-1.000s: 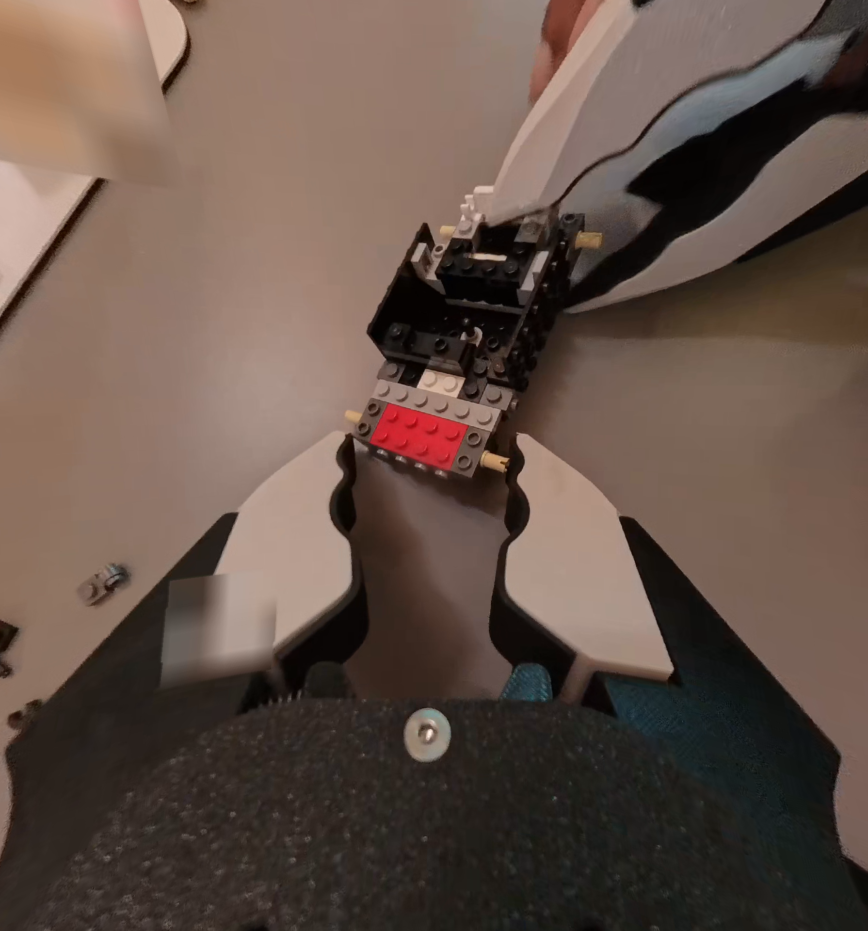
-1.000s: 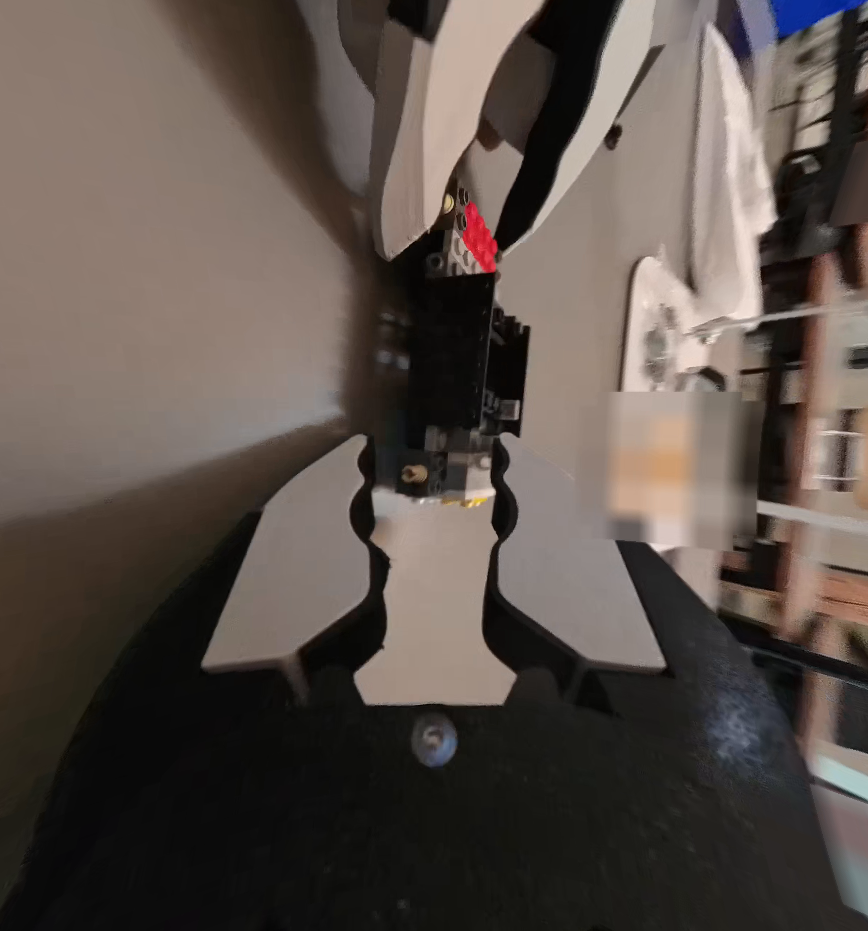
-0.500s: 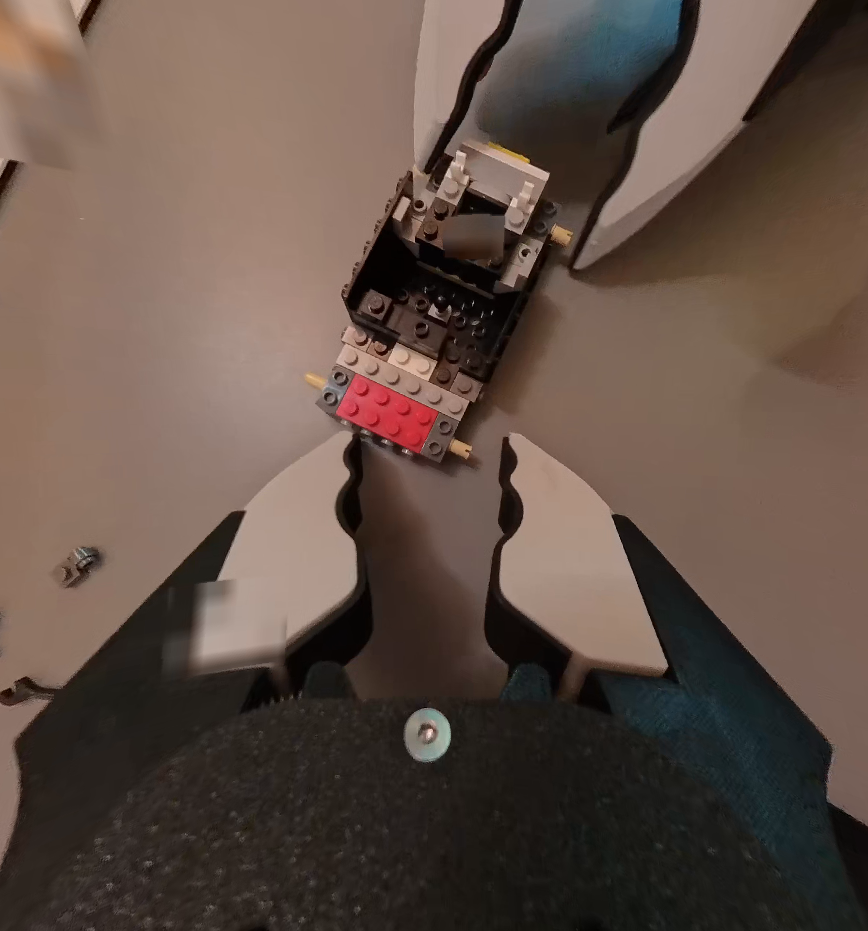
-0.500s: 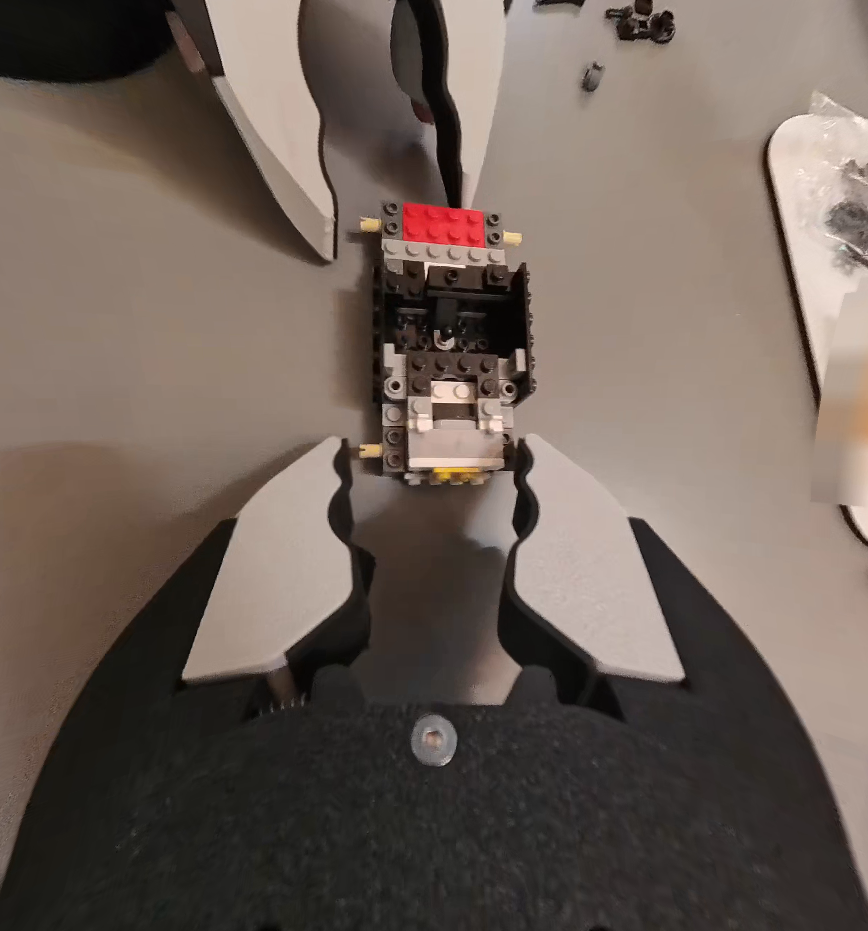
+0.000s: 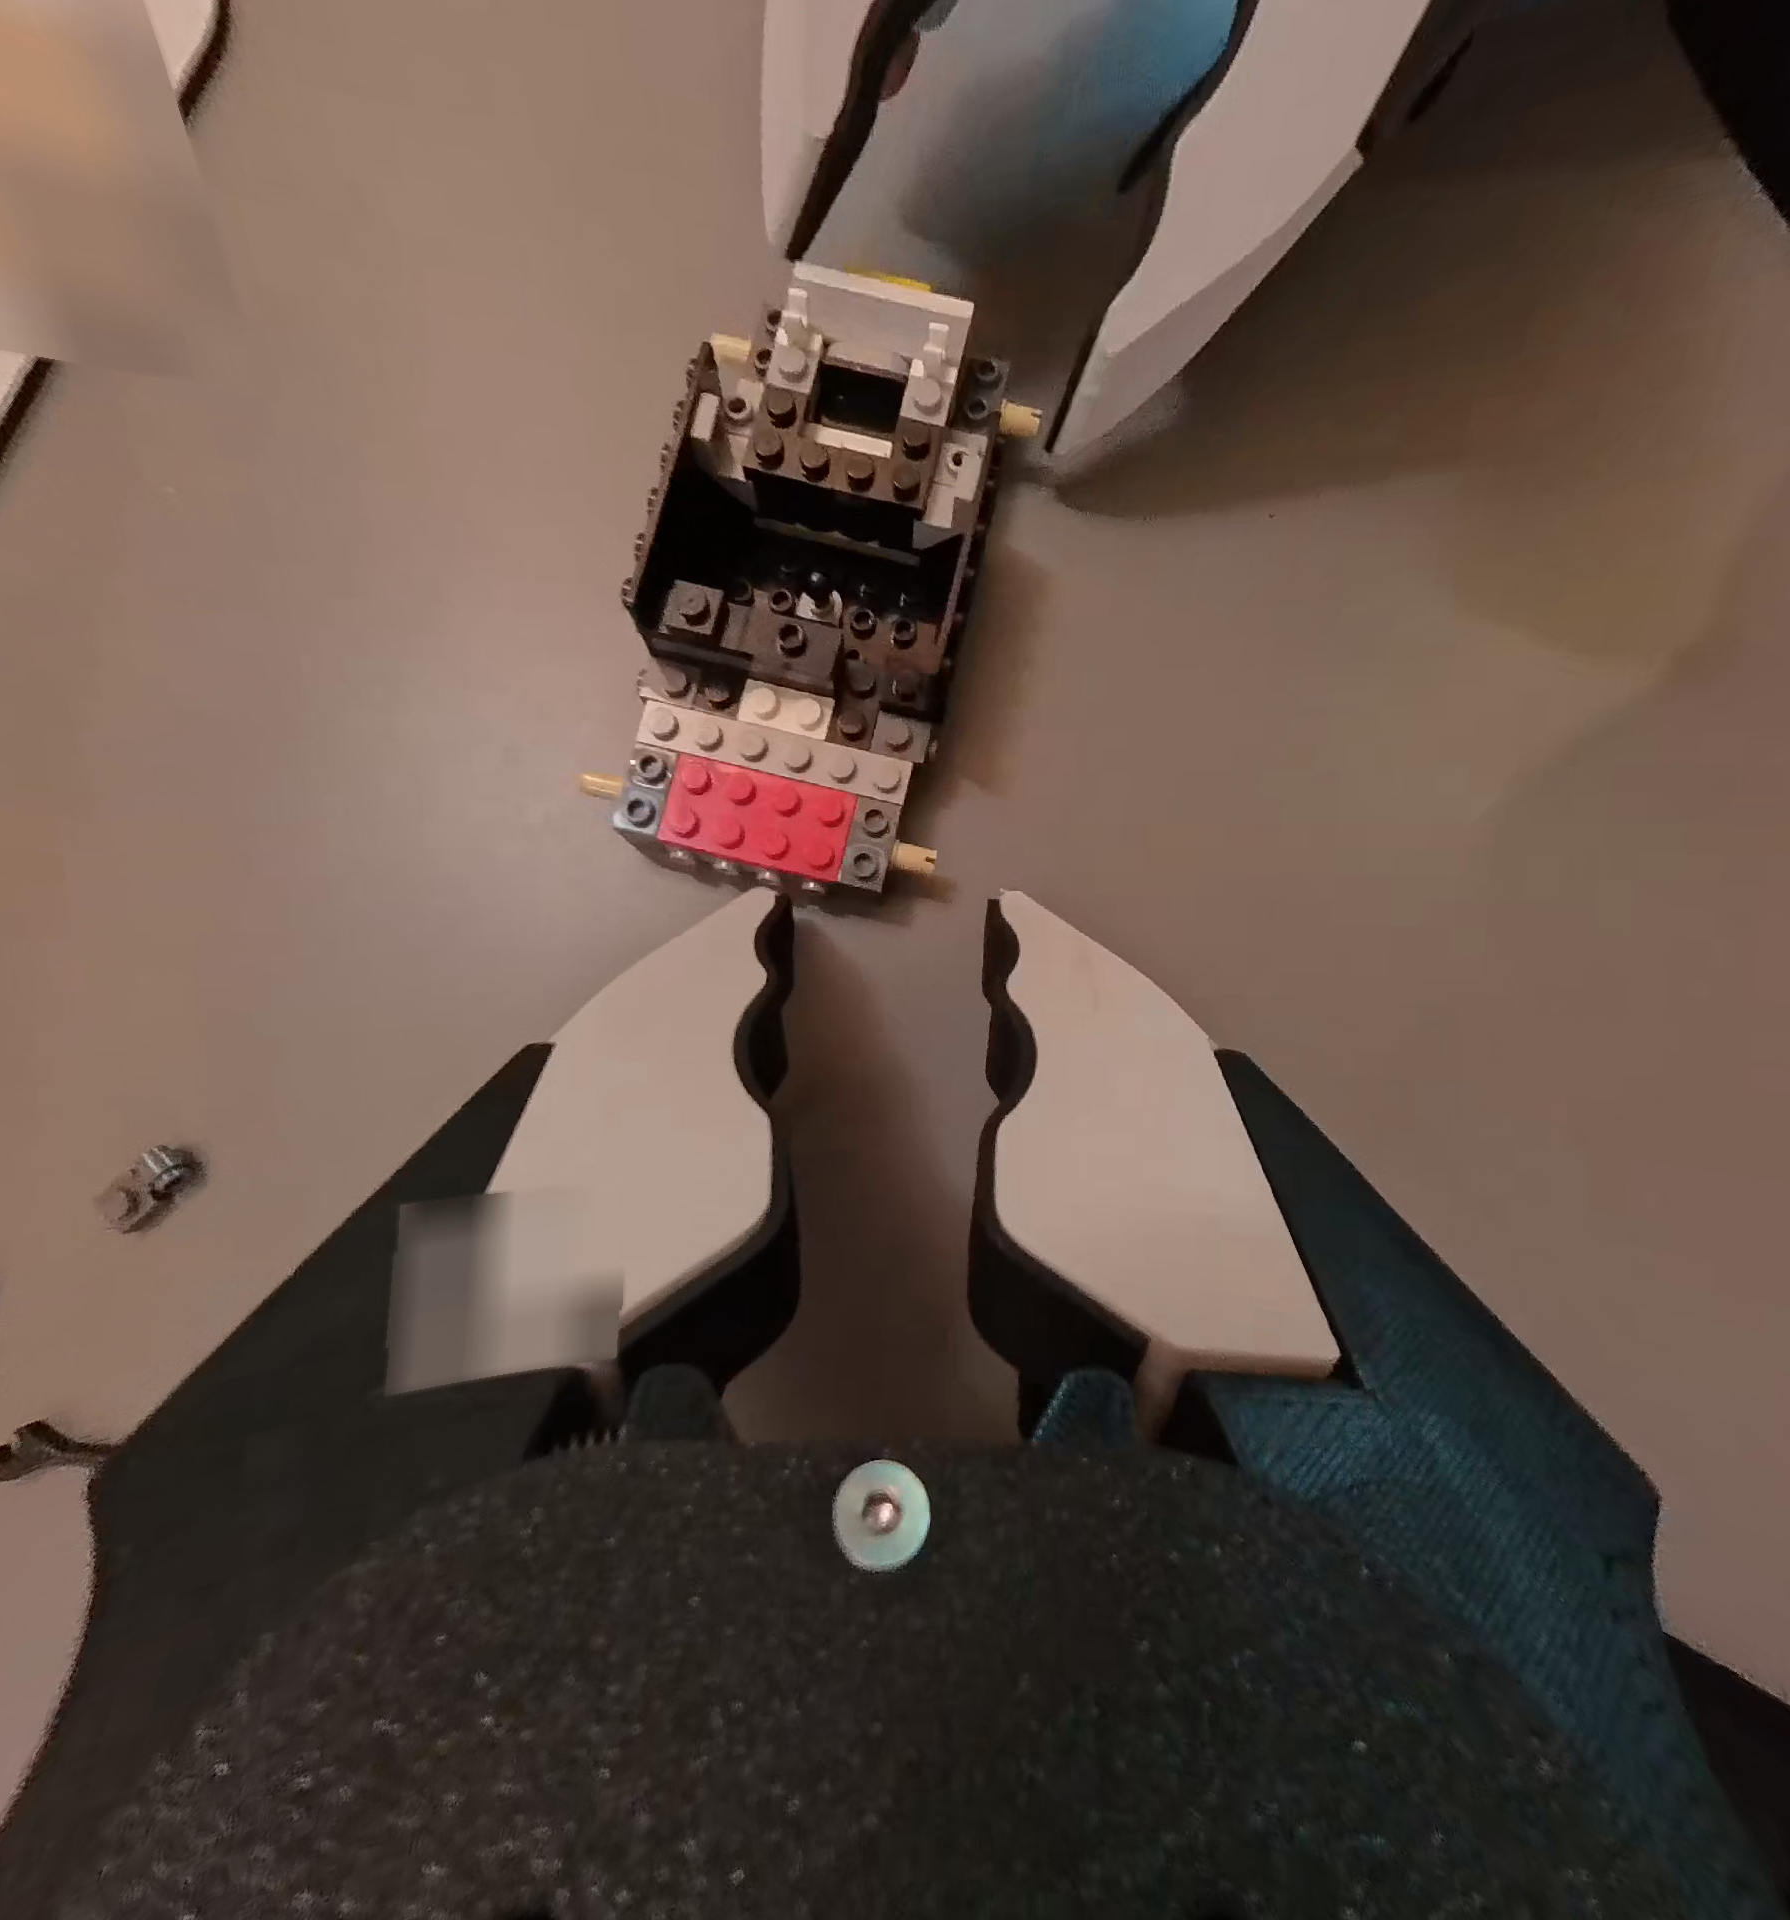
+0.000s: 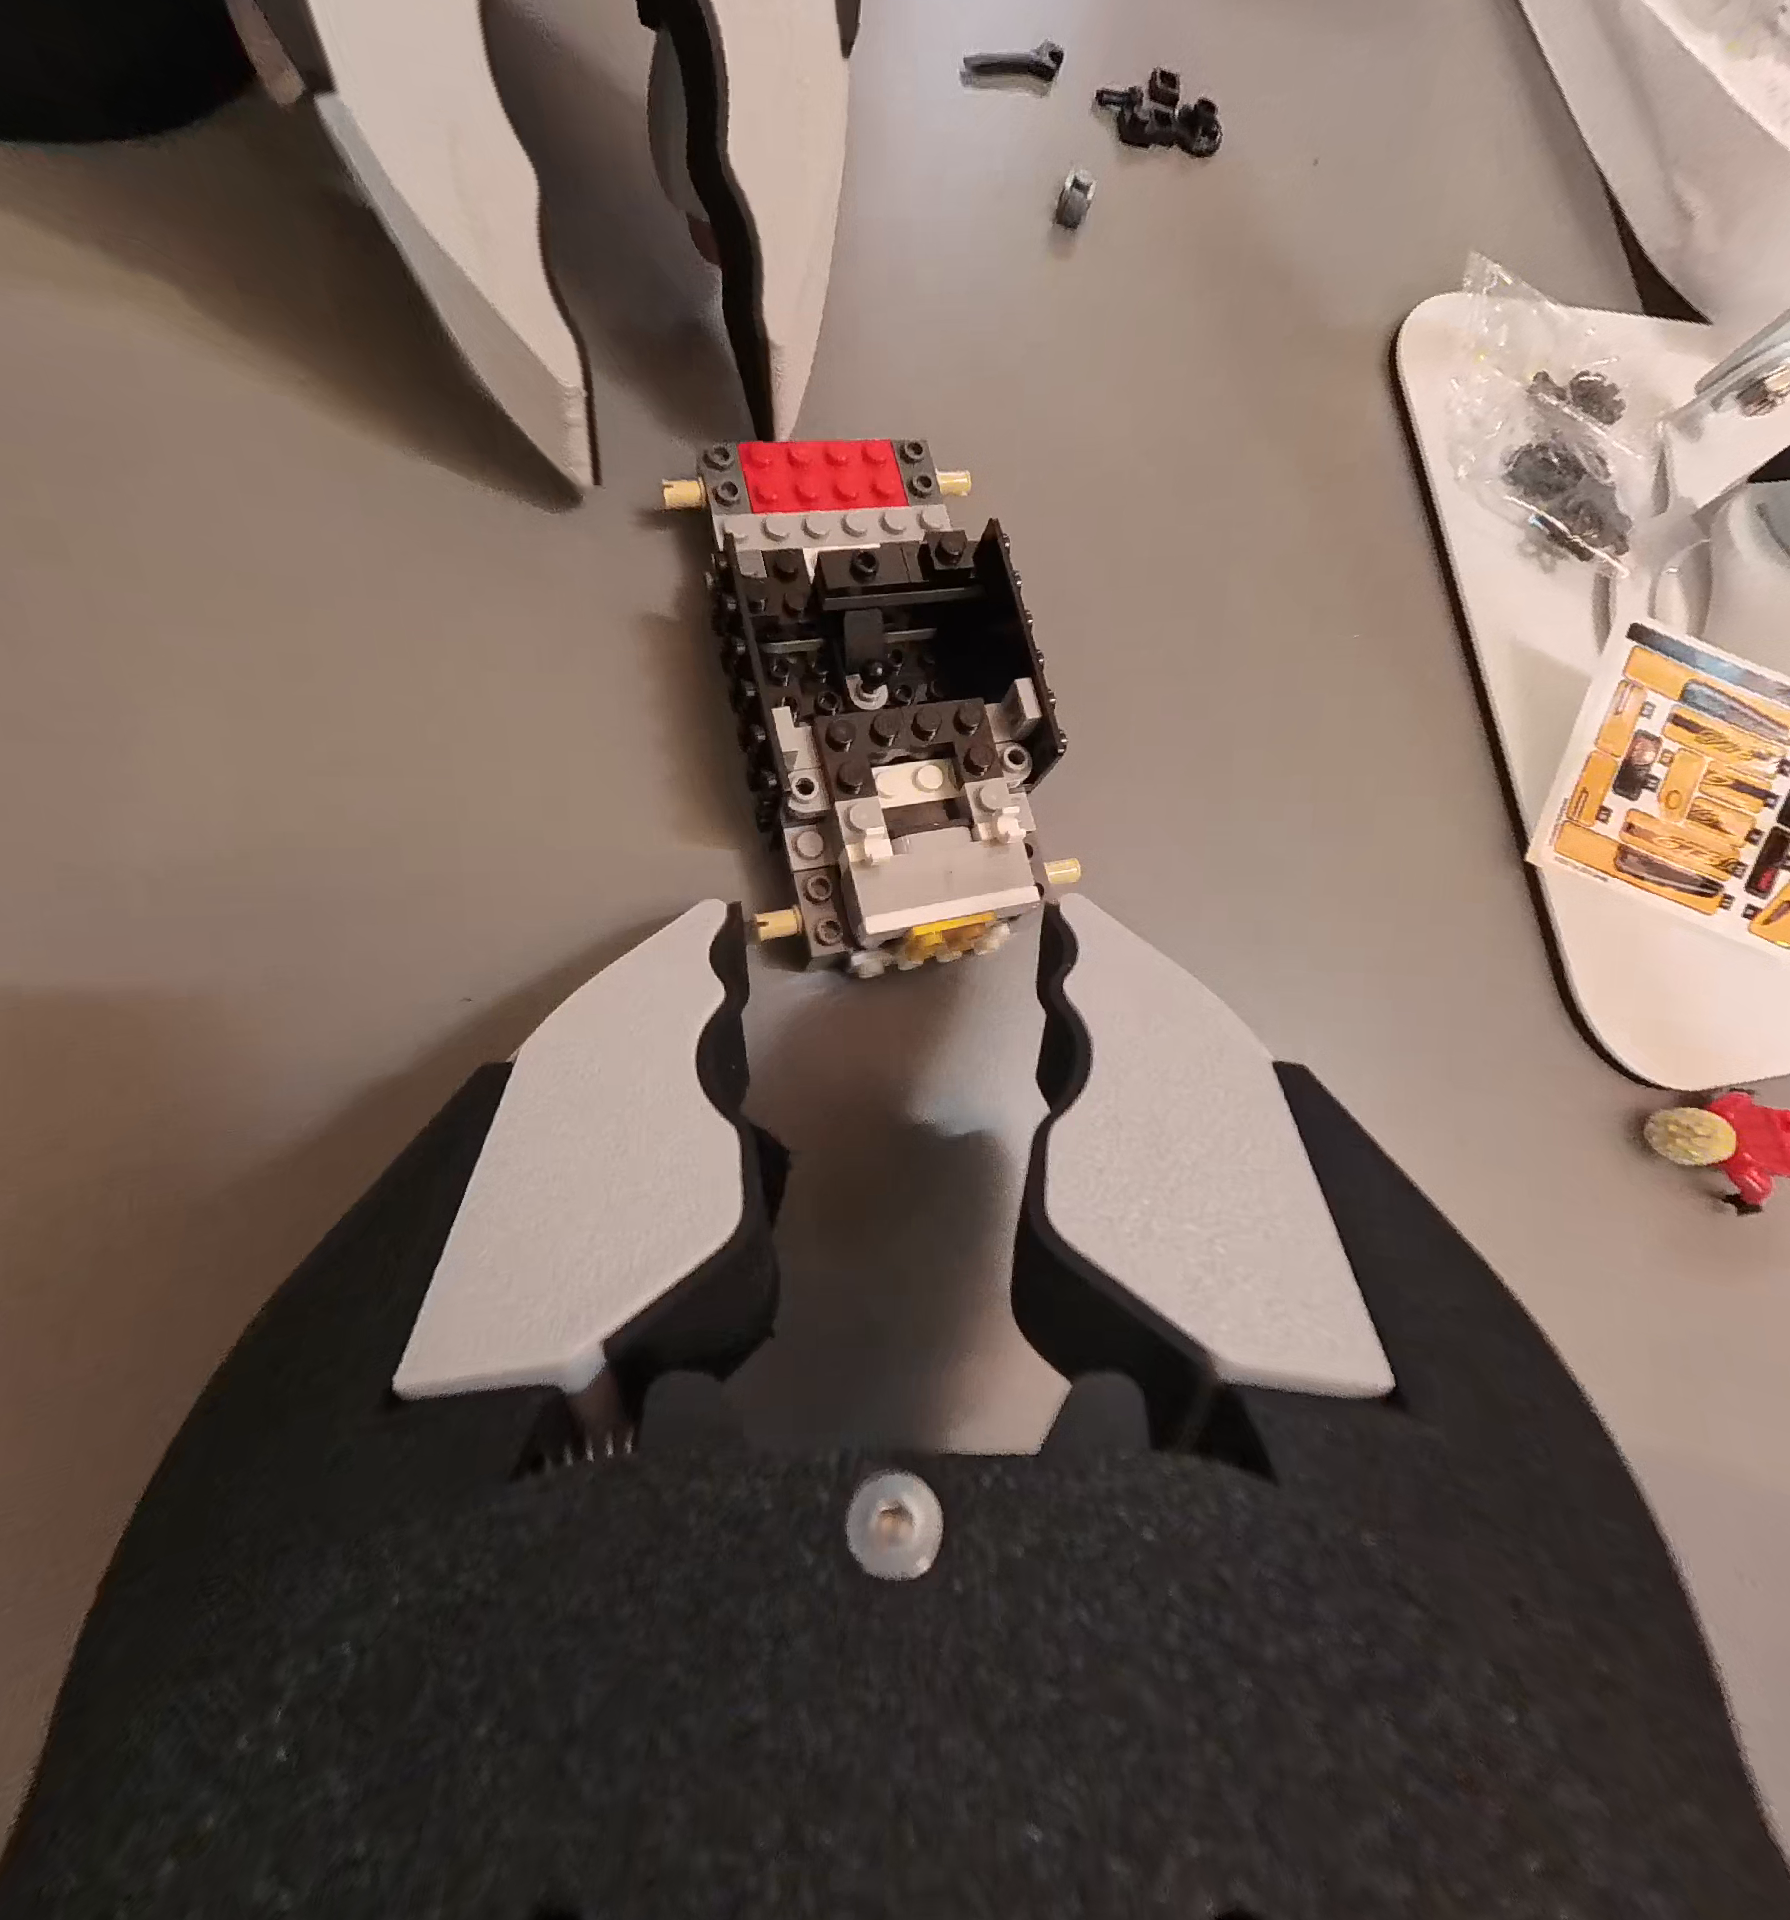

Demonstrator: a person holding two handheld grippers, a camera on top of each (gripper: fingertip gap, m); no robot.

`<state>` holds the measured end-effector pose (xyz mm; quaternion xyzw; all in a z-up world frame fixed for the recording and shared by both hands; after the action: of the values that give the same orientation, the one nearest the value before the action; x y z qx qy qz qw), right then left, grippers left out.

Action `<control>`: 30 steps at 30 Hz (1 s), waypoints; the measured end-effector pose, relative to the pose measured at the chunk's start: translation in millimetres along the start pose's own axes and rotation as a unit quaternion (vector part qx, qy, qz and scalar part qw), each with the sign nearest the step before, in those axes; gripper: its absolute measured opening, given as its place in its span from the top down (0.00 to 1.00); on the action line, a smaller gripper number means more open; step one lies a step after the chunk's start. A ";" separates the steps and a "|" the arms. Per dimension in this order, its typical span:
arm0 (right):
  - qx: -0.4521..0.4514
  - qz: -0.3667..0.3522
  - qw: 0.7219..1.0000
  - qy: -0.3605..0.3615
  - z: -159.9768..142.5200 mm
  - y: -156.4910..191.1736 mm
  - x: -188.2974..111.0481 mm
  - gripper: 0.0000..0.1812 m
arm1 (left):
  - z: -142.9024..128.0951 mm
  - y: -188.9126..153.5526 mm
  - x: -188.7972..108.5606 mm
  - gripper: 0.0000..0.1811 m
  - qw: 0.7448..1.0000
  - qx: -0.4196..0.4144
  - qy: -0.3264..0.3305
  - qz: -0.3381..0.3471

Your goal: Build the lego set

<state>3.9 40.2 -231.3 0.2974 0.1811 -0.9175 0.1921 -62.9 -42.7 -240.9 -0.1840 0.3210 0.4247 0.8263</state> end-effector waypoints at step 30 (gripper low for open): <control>0.145 -0.307 0.905 -0.258 41.9 -89.4 -64.2 0.77 | 69.7 79.9 -93.2 0.99 0.899 -0.014 -0.348 0.265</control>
<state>-9.1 114.1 -140.7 0.0044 0.0725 -0.9919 -0.1038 -142.7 -11.2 -128.8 0.0555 0.0439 0.6695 0.7394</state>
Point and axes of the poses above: each gripper's, where its closed fingertips meet, x out along the fingers, z out of its top, y = z × x across the jaws, the point moved 1 cm from there along -x, back along the fingers, and after that the axes turned 6 degrees about -y, right-handed, at the moved point
